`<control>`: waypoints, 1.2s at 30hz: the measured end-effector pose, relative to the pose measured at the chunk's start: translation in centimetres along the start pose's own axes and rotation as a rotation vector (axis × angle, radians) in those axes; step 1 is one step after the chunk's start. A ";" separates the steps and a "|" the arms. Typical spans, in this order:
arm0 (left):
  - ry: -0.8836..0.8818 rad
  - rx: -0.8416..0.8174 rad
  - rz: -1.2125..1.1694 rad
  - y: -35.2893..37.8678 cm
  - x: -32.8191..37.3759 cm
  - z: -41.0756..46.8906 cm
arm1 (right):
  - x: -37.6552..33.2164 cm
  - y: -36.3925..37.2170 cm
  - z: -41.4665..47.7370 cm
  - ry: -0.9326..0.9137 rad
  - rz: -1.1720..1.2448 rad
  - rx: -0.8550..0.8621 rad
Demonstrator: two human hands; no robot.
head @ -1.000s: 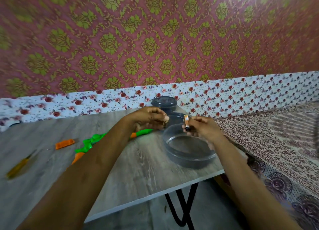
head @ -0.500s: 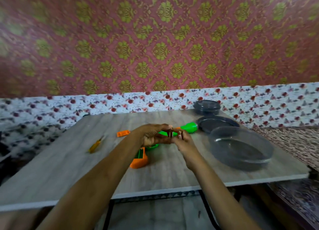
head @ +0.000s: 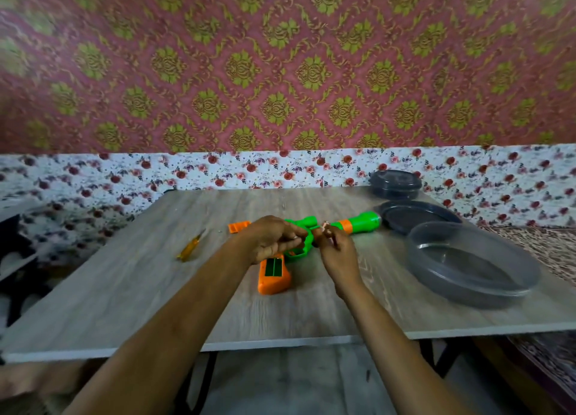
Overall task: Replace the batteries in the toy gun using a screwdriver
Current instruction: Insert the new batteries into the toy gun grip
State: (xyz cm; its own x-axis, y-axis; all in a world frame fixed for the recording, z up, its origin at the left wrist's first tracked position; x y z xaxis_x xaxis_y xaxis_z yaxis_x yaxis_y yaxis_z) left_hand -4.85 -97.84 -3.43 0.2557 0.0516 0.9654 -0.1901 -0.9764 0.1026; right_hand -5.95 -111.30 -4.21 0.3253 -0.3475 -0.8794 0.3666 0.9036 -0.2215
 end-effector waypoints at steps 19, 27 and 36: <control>0.571 0.207 0.117 -4.5 1.4 4.0 | 3.2 4.5 2.3 0.287 0.267 -0.233; 0.655 0.159 0.224 -3.5 1.6 4.3 | 1.1 4.4 2.6 0.112 0.209 -0.272; 0.329 0.550 0.884 -9.9 0.0 5.0 | 4.5 3.4 3.1 0.266 0.177 -0.137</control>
State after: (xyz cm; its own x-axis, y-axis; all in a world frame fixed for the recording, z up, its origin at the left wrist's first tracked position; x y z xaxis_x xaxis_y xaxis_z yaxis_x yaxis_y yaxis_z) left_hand 1.76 -89.22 -5.64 -0.0441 -0.7407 0.6704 0.2888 -0.6518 -0.7012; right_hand -0.50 -110.55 -7.63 0.1285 -0.1211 -0.9843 0.1983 0.9756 -0.0942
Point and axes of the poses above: each hand's wrist, its own z-axis towards the middle knuckle, its own y-axis out of the palm, x = y × z, the point moved 9 cm from there along z, towards the middle knuckle, and after that the axes turned 6 degrees about -z, right-handed, at the moved point
